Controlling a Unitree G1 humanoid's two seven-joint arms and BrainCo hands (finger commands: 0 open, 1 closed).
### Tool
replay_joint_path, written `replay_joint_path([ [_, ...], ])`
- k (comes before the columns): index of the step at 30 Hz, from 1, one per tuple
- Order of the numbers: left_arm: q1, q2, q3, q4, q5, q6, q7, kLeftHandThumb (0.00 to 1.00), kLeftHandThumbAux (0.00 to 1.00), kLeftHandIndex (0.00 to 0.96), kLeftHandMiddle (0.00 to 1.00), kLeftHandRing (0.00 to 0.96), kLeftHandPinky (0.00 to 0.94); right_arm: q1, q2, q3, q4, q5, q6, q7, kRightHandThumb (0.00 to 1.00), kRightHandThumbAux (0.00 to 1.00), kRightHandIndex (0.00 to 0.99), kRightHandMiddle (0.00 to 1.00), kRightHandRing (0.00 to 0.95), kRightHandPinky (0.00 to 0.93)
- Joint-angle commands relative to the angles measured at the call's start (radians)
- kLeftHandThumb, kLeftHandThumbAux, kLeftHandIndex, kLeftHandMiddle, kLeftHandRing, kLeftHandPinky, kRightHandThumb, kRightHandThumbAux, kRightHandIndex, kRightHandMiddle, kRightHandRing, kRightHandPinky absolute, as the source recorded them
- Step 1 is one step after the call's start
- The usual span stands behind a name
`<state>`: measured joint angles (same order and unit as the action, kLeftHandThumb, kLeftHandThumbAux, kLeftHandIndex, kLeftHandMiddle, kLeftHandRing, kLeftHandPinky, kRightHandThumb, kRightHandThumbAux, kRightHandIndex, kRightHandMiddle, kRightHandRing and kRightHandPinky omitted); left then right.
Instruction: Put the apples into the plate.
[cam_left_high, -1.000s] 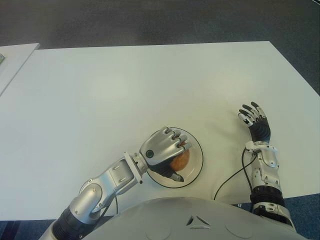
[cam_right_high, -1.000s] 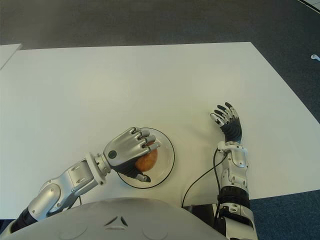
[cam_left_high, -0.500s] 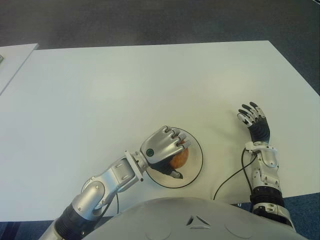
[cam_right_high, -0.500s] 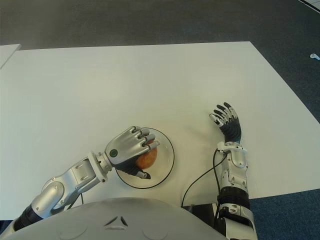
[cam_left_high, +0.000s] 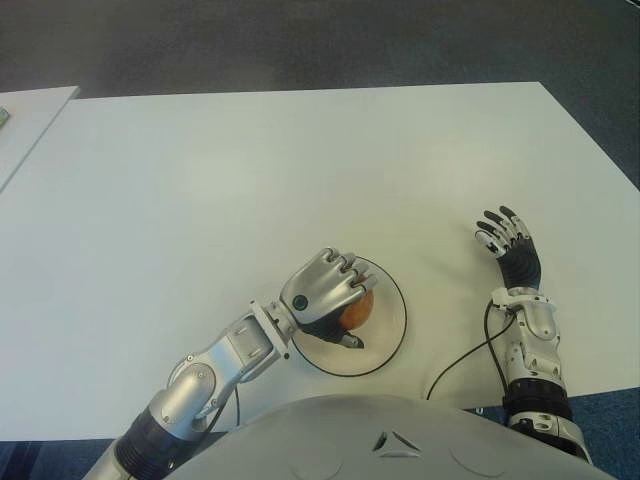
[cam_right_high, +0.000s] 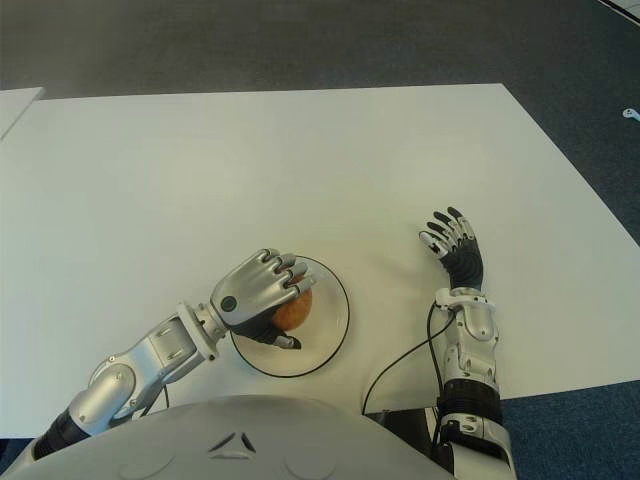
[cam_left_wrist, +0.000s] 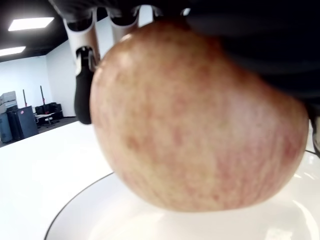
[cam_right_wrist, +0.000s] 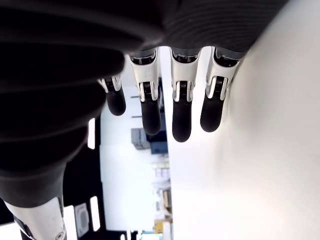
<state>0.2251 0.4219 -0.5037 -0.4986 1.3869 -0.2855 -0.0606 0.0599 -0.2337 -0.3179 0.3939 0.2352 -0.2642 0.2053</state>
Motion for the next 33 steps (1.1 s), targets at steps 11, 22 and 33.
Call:
replay_joint_path([
  [11,-0.013,0.006,-0.018,-0.046,-0.018,0.028,-0.217,0.065,0.327,0.014,0.015,0.009,0.003,0.01,0.007,-0.005,0.082,0.013,0.014,0.03,0.173,0.717,0.123,0.221,0.243,0.252],
  [22,-0.011,0.02,-0.009,-0.098,0.006,0.023,-0.259,0.026,0.293,0.0,0.0,0.0,0.0,0.024,0.011,-0.004,0.064,0.008,0.016,0.029,0.175,0.722,0.119,0.23,0.248,0.253],
  [33,-0.024,0.037,-0.001,-0.133,-0.005,0.013,-0.343,0.012,0.273,0.0,0.0,0.0,0.0,0.004,0.012,-0.01,0.096,0.016,0.002,0.038,0.179,0.71,0.118,0.23,0.249,0.247],
])
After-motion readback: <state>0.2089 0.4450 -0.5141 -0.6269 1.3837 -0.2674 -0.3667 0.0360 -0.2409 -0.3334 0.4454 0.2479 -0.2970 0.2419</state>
